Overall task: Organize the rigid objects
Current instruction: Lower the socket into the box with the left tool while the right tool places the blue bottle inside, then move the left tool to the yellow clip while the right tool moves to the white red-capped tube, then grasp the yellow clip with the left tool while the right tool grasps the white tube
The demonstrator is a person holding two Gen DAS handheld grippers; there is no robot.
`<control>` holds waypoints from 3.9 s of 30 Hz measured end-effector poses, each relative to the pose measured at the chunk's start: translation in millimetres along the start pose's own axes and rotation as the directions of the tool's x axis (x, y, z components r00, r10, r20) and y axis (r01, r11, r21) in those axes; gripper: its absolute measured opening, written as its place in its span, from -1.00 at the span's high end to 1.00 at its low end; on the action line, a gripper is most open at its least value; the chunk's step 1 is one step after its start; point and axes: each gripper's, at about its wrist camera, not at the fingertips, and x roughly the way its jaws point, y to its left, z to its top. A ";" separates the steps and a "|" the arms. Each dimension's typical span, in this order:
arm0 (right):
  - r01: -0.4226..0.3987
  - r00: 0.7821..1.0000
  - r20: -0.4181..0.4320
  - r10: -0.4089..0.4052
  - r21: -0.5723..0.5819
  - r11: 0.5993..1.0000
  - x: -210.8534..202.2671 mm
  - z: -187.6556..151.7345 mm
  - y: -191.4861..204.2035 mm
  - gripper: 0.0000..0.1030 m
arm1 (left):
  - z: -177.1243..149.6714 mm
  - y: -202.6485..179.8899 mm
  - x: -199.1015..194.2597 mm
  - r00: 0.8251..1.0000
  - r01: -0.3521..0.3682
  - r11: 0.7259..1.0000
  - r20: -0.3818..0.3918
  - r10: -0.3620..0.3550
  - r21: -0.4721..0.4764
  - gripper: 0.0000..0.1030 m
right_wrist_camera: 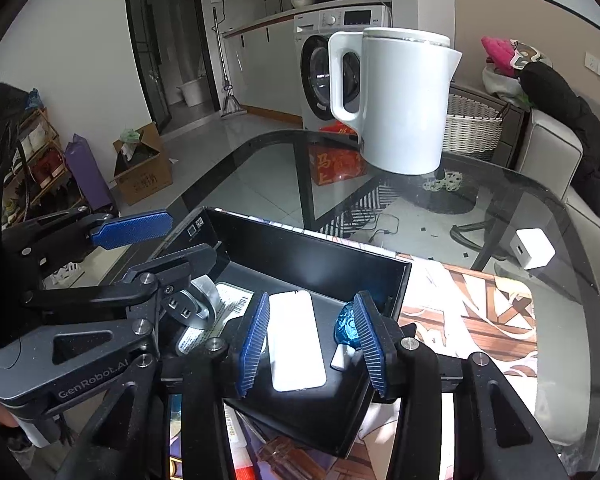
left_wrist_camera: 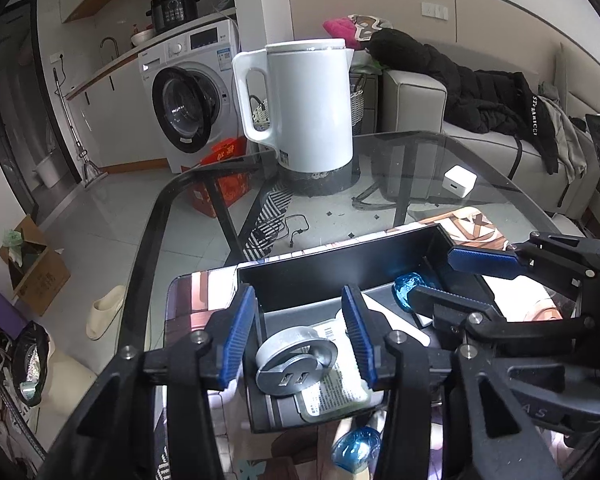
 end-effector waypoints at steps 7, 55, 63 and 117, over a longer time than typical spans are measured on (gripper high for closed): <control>0.009 0.999 0.033 -0.008 -0.018 1.000 -20.4 -5.2 6.1 0.11 | -5.7 -1.3 -28.0 0.999 0.010 1.000 0.036 -0.010 0.023 0.09; -0.138 0.980 -0.169 0.109 -0.168 0.976 -49.3 -71.1 37.7 0.11 | -122.3 -67.0 -38.5 0.936 0.213 0.907 -0.343 -0.082 0.364 -0.07; -0.171 0.961 -0.249 0.118 -0.200 0.965 -21.7 -81.1 53.6 0.34 | -118.9 -50.6 -35.3 0.910 0.246 0.932 -0.395 -0.127 0.266 0.51; 0.050 0.894 0.447 0.029 -0.164 0.985 -153.9 -67.4 52.3 0.60 | -44.5 -13.8 -140.9 0.916 0.005 0.995 0.398 -0.045 0.101 0.52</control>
